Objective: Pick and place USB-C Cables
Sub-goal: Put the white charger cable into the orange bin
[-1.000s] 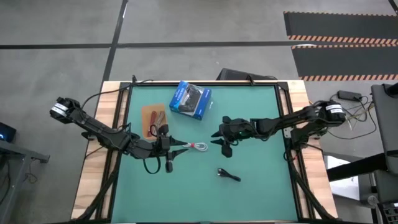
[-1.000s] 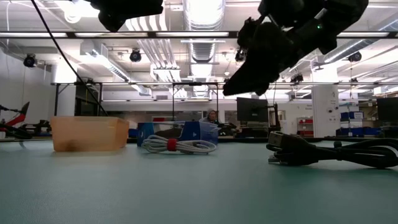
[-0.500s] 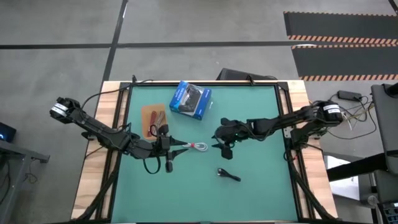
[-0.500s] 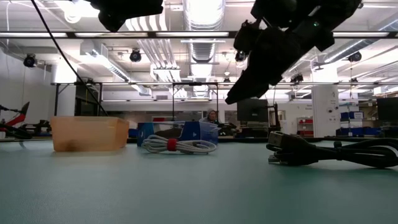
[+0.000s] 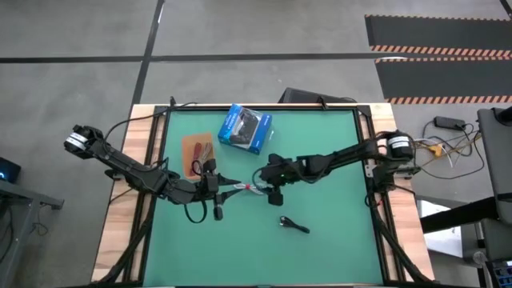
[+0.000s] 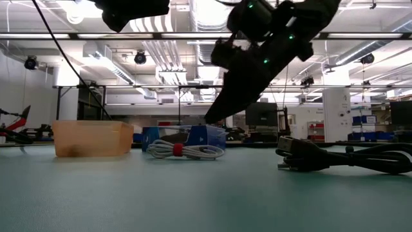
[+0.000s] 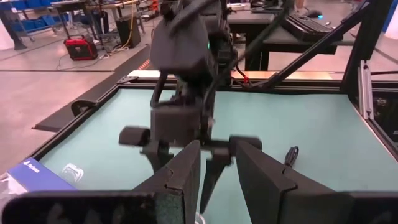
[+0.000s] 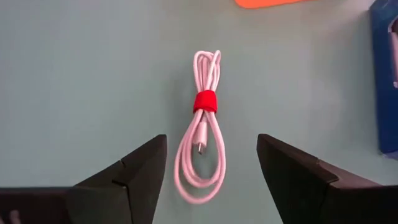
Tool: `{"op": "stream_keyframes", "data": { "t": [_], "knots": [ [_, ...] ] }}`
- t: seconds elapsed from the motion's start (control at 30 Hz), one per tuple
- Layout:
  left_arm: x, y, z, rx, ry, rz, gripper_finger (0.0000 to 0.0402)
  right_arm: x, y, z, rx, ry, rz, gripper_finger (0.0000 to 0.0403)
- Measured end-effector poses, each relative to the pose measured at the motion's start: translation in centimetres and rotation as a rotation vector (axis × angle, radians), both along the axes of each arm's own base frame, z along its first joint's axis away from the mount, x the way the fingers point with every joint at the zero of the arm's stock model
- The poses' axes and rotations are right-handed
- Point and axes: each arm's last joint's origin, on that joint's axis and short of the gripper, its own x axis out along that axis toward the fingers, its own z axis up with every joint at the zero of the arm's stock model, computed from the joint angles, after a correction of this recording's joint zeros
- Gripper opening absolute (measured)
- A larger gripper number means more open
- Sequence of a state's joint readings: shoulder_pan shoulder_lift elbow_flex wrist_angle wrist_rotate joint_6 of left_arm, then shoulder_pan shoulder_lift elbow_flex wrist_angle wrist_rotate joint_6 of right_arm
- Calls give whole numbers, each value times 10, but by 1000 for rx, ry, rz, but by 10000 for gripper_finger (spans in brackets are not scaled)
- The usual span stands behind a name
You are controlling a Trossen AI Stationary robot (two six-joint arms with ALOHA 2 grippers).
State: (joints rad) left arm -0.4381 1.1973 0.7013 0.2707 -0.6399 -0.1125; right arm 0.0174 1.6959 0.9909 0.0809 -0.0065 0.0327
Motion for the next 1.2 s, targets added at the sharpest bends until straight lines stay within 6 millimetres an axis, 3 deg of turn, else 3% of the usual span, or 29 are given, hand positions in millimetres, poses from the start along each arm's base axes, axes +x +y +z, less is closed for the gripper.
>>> {"op": "stream_keyframes", "data": {
  "t": [0.43,0.8,1.0,1.2],
  "knots": [
    [0,0,1,21,-6,9,89,35,0,-26,-27,40,14,233],
    [0,1,1,30,-9,45,89,47,1,-45,-32,66,16,220],
    [0,1,1,31,-9,45,89,50,1,-53,-25,76,13,199],
    [0,1,1,30,-10,45,89,50,1,-53,-24,77,14,151]
  ]
}}
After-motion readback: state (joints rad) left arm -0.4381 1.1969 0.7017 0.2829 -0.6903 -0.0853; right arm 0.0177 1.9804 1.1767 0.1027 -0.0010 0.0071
